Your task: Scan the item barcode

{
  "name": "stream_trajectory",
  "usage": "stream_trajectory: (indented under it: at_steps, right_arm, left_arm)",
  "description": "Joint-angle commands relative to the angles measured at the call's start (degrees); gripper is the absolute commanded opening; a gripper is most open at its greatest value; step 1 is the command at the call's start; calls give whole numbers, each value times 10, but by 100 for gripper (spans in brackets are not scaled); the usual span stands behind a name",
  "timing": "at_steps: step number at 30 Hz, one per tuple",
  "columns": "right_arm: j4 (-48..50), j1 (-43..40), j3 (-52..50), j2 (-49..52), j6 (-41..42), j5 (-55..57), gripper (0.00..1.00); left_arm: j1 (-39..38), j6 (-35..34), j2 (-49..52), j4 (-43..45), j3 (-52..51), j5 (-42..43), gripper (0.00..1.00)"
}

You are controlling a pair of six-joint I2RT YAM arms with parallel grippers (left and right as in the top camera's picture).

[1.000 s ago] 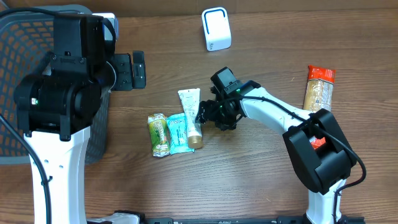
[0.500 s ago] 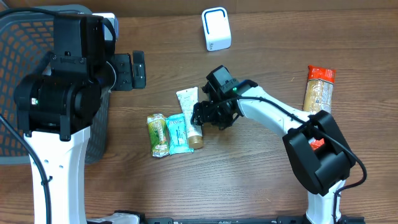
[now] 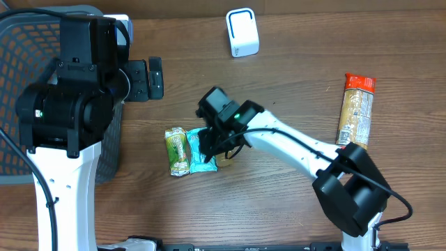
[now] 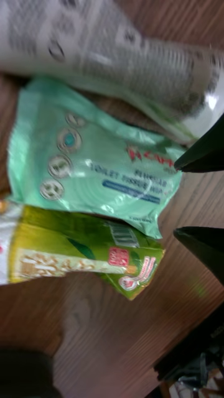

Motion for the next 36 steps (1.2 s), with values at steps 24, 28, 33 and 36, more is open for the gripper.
stream_trajectory:
  at_steps: [24, 28, 33, 36]
  right_arm:
    - [-130, -269, 40, 14, -23, 15, 38]
    - [-111, -251, 40, -9, -12, -71, 46]
    - [-88, -203, 35, -12, 104, -68, 68]
    - [-64, -177, 25, -7, 175, -18, 74]
  left_arm:
    - [-4, 5, 2, 1, 2, -1, 100]
    - [-4, 5, 2, 1, 2, -2, 100]
    - [-4, 5, 2, 1, 2, -2, 100]
    - [-4, 5, 2, 0, 2, -2, 100]
